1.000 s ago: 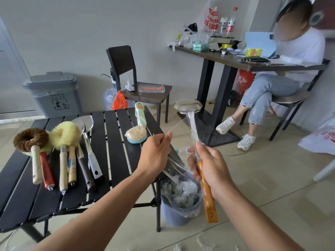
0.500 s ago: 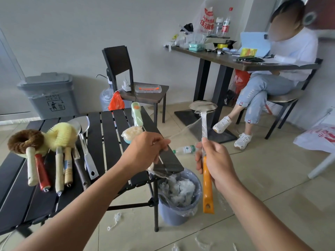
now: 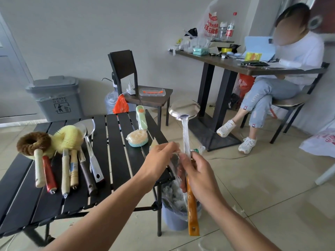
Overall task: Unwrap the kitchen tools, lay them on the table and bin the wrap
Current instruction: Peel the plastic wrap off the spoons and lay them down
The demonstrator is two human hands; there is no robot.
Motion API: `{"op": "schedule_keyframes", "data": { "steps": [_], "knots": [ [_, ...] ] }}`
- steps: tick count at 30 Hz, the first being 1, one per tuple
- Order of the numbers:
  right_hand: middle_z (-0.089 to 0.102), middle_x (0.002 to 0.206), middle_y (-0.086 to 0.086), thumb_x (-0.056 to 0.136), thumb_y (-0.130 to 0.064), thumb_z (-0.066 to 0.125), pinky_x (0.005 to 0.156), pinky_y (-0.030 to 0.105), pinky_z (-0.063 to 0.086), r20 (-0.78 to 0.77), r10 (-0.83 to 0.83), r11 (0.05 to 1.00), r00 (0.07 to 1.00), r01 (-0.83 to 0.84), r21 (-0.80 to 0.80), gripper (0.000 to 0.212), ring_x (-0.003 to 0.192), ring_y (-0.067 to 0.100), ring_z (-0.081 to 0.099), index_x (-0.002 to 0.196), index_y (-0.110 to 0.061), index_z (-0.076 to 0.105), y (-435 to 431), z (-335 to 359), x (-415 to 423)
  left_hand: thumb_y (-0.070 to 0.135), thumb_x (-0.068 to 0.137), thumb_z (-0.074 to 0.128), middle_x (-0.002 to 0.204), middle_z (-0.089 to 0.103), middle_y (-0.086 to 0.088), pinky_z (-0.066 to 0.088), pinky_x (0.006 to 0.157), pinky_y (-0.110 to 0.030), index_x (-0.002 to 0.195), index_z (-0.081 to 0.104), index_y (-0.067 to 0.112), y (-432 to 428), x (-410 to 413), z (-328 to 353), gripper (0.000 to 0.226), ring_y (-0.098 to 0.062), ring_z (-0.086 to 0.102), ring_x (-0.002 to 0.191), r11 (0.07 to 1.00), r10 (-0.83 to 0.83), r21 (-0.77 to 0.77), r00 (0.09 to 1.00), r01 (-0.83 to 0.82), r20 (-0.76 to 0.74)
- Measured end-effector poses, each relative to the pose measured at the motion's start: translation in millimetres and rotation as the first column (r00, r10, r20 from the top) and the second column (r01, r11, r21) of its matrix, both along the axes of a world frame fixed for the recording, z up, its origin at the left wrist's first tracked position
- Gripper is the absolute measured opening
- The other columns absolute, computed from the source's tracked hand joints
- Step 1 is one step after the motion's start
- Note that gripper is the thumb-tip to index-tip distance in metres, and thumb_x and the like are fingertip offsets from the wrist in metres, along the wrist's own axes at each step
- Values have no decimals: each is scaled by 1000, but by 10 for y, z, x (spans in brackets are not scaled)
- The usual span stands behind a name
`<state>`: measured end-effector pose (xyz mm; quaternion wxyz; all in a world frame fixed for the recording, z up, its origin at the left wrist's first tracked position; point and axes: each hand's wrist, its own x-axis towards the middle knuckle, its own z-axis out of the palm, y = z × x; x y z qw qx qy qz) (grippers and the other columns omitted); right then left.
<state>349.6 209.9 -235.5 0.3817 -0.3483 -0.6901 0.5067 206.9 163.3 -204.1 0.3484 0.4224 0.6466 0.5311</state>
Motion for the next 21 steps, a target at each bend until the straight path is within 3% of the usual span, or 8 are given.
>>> {"op": "schedule_keyframes", "data": {
  "steps": [2, 4, 8, 10, 12, 15, 18, 21],
  "knots": [
    [58, 56, 8, 99, -63, 56, 42, 30, 46, -9, -9, 1000, 1000, 9, 17, 46, 43, 23, 55, 86, -18, 55, -1, 11, -3, 61, 91, 71, 61, 68, 6, 48, 67, -16, 69, 66, 17, -11, 21, -19, 49, 0, 63, 55, 997, -20, 80, 1000, 21, -18],
    [58, 55, 2, 100, -56, 62, 40, 28, 44, -50, -16, 1000, 999, 16, -1, 40, 41, 21, 54, 86, -19, 57, 17, 25, 7, 48, 97, 73, 59, 66, 6, 47, 59, -10, 69, 62, 11, -25, 41, -38, 48, -3, 62, 54, 984, 7, 179, 999, 0, -39],
    [64, 62, 5, 94, -53, 73, 44, 32, 50, -113, -36, 997, 993, 27, -73, 38, 44, 23, 58, 97, -16, 65, 37, 24, 8, 35, 106, 63, 60, 50, 7, 41, 57, -27, 71, 54, 5, 6, 91, -50, 46, -10, 47, 56, 973, 105, 217, 988, -79, -110],
    [66, 63, 3, 93, -53, 74, 44, 34, 51, -135, -51, 996, 990, 40, -83, 37, 44, 22, 58, 99, -17, 66, 35, 28, -3, 30, 107, 59, 57, 45, 10, 36, 53, -25, 70, 49, 14, 7, 133, -50, 42, -7, 41, 52, 966, 169, 224, 974, -133, -152],
    [69, 67, 5, 99, -48, 69, 45, 44, 56, -101, -65, 998, 993, 63, -28, 28, 48, 23, 61, 98, -20, 67, 29, 32, -6, 29, 108, 58, 53, 57, 10, 40, 49, -20, 73, 48, 12, -11, 154, -49, 40, -5, 51, 46, 957, 212, 234, 966, -173, -151],
    [70, 74, 7, 105, -47, 60, 57, 48, 57, -36, -96, 993, 995, 98, 69, 27, 60, 29, 65, 93, -23, 65, 12, 34, 5, 29, 110, 56, 63, 75, -8, 56, 50, -27, 89, 57, 5, -21, 147, -48, 32, -25, 73, 51, 963, 171, 219, 984, -157, -49],
    [69, 78, 4, 107, -51, 53, 61, 35, 52, 26, -127, 985, 992, 123, 118, 30, 67, 20, 63, 96, -27, 66, -12, 45, 11, 21, 111, 56, 73, 78, -7, 56, 46, -29, 91, 49, 1, 1, 117, -56, 29, -26, 75, 54, 960, 187, 214, 982, -182, -5],
    [63, 69, 0, 111, -45, 48, 60, 44, 55, 16, -106, 992, 994, 104, 64, 30, 62, 22, 62, 101, -24, 67, -56, 52, -28, 16, 111, 55, 70, 77, -5, 49, 42, -22, 95, 43, 8, 32, 101, -74, 21, -19, 71, 49, 952, 218, 212, 975, -221, 38]
  ]
}}
